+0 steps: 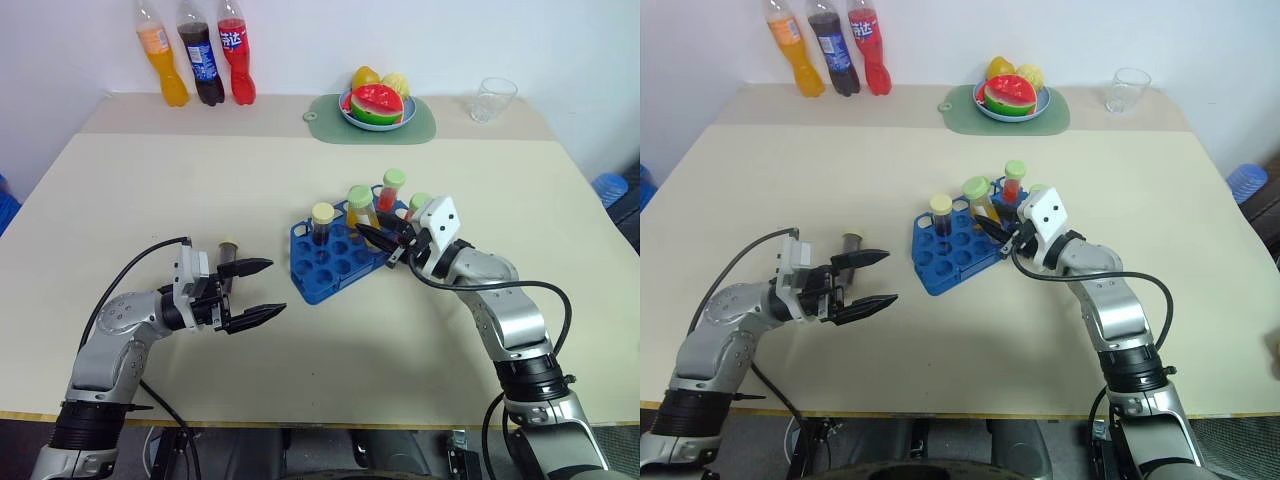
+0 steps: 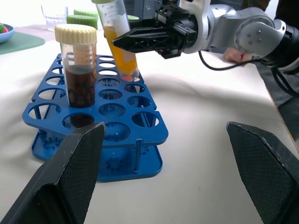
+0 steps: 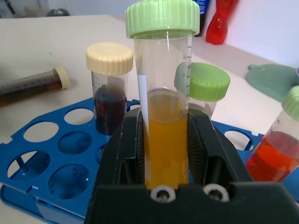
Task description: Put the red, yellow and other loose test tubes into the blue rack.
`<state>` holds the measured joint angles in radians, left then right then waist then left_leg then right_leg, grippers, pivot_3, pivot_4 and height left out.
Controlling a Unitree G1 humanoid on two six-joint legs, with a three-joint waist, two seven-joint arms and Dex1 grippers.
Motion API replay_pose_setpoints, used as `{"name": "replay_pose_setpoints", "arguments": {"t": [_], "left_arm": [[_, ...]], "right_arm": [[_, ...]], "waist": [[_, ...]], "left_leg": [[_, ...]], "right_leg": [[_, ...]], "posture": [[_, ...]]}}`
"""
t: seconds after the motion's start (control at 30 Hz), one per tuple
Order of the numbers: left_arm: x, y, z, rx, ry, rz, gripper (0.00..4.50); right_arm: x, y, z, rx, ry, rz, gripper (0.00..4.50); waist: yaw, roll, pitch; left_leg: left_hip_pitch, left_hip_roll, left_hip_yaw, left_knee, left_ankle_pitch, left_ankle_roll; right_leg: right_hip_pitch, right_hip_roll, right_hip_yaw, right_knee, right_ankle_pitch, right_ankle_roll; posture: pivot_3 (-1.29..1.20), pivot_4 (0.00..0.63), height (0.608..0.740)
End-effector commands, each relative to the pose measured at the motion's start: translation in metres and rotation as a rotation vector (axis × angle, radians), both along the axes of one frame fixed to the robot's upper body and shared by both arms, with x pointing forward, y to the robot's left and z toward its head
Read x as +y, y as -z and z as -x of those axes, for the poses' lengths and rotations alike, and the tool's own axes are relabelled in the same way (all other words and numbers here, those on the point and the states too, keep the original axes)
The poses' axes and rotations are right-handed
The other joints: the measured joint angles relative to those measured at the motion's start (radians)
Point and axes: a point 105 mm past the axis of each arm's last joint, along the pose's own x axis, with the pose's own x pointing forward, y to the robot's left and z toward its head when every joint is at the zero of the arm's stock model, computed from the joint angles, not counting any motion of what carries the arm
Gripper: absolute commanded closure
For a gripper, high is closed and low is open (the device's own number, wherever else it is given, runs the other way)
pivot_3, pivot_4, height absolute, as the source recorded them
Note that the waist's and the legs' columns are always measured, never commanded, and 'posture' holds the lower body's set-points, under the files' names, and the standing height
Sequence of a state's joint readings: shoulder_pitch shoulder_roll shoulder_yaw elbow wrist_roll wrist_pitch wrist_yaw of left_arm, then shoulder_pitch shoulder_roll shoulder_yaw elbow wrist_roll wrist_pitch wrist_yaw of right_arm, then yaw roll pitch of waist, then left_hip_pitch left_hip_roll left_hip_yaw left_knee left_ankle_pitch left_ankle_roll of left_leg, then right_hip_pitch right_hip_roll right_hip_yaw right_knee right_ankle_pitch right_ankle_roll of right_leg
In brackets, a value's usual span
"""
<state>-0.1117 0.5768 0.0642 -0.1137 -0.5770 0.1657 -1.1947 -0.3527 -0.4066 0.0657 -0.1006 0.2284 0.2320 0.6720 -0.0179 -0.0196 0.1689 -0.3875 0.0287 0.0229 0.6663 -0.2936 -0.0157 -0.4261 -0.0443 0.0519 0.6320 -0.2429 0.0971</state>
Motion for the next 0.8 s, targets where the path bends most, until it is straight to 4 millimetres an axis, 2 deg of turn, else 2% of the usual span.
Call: {"name": "replay_pose_setpoints", "arguments": {"t": [0.03, 0.23, 0.5, 0.8], "left_arm": [[-0.001, -0.009, 0.000, -0.045, 0.007, 0.003, 0.19], [-0.002, -0.009, 0.000, -0.047, 0.010, 0.004, 0.19], [-0.002, -0.010, -0.001, -0.045, 0.011, 0.003, 0.19], [0.000, -0.009, -0.001, -0.032, 0.001, 0.011, 0.19]], "right_arm": [[-0.013, -0.004, -0.002, -0.043, 0.064, -0.046, 3.68], [-0.023, 0.007, -0.002, -0.044, 0.114, -0.085, 3.68], [-0.034, 0.032, -0.002, -0.029, 0.176, -0.122, 3.68], [-0.039, 0.044, 0.007, -0.019, 0.152, -0.162, 3.68]], "waist": [[0.000, 0.000, 0.000], [0.004, 0.000, 0.000], [0.005, -0.001, -0.001], [0.007, -0.001, -0.001]], "left_leg": [[0.000, 0.000, 0.000, 0.000, 0.000, 0.000], [0.000, 0.000, 0.000, 0.000, 0.000, 0.000], [0.000, 0.000, 0.000, 0.000, 0.000, 0.000], [0.000, -0.001, 0.000, 0.001, 0.000, 0.000]], "right_leg": [[0.000, 0.000, 0.000, 0.000, 0.000, 0.000], [0.000, 0.000, 0.000, 0.000, 0.000, 0.000], [0.001, -0.001, 0.000, 0.000, 0.000, 0.000], [0.001, -0.001, 0.000, 0.000, 0.000, 0.000]], "posture": [[0.00, 0.150, 0.740], [0.00, 0.150, 0.740], [0.00, 0.150, 0.740], [0.00, 0.150, 0.740]]}}
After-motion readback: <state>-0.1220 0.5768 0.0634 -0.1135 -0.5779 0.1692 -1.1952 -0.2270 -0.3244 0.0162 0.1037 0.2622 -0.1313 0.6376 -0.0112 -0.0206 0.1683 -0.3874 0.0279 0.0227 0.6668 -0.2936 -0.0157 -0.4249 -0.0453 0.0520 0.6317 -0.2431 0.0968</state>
